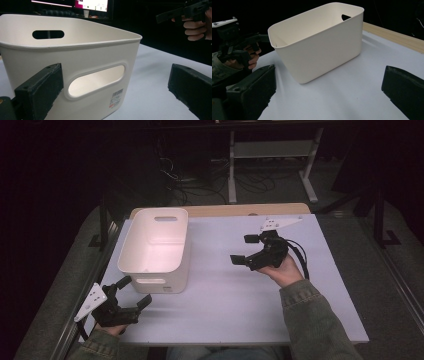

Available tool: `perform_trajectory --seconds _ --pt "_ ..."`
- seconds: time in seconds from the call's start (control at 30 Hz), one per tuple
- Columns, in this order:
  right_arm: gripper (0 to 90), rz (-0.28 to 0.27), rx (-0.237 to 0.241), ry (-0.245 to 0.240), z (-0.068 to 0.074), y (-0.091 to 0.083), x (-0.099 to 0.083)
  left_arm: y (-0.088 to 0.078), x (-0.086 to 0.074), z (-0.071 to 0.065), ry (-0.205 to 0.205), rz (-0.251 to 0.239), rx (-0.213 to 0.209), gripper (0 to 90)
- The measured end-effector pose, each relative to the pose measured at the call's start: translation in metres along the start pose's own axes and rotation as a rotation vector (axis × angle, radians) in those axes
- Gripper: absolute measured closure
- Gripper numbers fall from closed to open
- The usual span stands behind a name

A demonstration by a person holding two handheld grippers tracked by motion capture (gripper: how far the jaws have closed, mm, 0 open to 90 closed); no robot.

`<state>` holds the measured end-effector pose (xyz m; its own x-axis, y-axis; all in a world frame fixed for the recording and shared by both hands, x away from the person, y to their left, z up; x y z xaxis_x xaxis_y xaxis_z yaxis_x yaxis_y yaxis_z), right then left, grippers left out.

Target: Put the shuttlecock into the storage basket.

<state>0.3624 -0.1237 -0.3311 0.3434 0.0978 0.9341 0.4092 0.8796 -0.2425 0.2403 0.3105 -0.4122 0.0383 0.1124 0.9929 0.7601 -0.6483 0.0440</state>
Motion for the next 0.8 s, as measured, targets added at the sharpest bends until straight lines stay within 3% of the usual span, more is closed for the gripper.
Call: perform_trajectory --seconds 0.43,0.6,0.8 --pt "0.0 0.004 -0.035 0.036 -0.011 -0.020 -0.025 0.000 0.000 0.000 0.006 0.002 -0.002 0.0" --pt "0.0 0.024 -0.044 0.024 -0.013 -0.020 -0.033 0.000 0.000 0.000 0.000 -0.001 0.001 0.0" --pt "0.0 0.002 -0.043 0.039 -0.014 -0.024 -0.041 0.000 0.000 0.000 0.009 0.006 -0.002 0.0"
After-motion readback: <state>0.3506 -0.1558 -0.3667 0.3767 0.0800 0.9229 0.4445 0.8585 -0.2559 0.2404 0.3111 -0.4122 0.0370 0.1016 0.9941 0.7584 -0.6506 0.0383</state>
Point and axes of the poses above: each handheld gripper's, and its own axes: y roughly forward along the jaws, x roughly out of its top, z roughly to its left, the point moved 1 cm from there along y, roughly forward along the jaws, and after that the axes turned 9 degrees about -z, right-handed, at the moved point
